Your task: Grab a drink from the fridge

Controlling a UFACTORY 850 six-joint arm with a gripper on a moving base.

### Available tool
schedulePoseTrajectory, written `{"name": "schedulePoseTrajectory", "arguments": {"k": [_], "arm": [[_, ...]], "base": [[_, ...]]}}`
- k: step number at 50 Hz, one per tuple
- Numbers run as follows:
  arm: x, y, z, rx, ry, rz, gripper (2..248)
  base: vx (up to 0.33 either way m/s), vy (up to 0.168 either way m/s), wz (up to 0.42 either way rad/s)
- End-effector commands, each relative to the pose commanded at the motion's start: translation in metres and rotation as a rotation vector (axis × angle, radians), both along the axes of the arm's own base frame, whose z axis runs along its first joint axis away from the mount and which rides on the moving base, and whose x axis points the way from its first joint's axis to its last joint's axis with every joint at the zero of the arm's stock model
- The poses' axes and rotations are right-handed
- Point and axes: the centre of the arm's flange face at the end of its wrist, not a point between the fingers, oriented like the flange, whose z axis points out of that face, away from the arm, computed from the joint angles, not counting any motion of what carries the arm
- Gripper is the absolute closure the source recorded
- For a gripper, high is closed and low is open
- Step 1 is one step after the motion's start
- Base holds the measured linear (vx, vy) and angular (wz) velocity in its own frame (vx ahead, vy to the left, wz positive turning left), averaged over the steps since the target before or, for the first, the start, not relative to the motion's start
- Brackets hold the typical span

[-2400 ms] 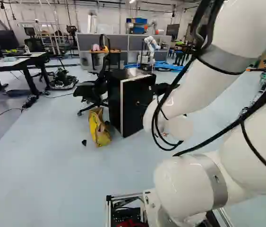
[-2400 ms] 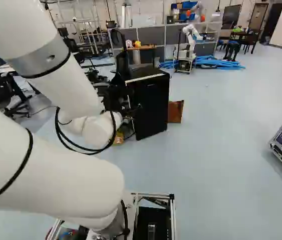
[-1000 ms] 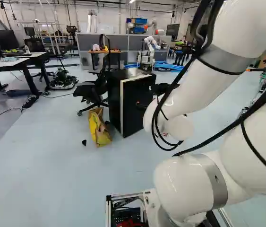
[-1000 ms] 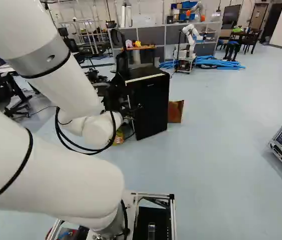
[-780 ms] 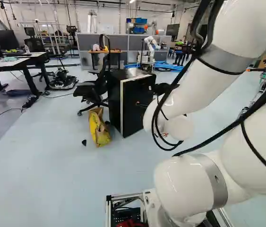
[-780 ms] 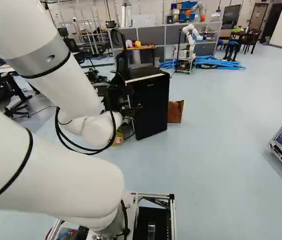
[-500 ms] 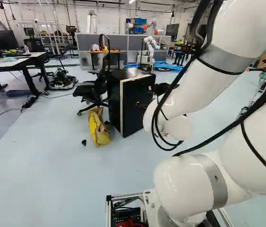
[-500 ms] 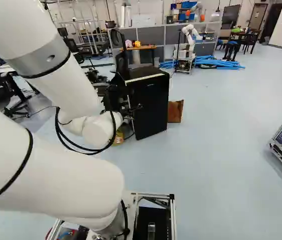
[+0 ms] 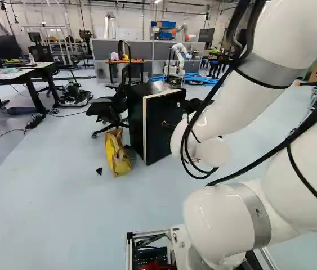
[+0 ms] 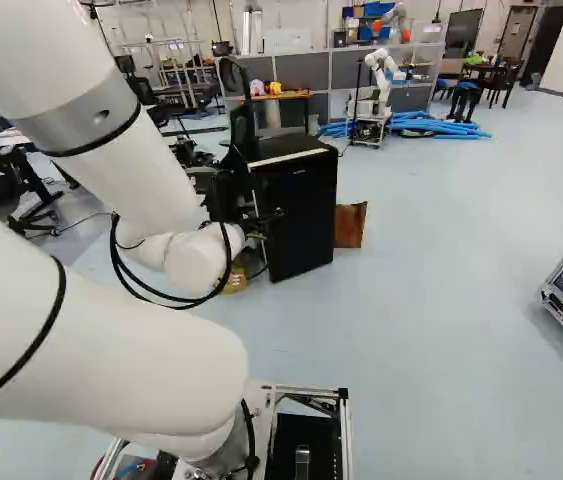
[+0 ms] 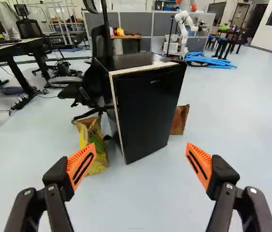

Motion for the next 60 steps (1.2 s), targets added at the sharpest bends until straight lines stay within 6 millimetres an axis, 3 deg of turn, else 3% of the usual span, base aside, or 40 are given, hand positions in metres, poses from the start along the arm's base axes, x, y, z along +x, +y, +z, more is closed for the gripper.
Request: {"name": "schedulePoseTrajectory", "arguments": {"k": [60], "arm": [[0.0, 0.0, 0.0, 0.0, 0.0, 0.0, 3]], "base": [[0.034, -0.034, 0.003]]}}
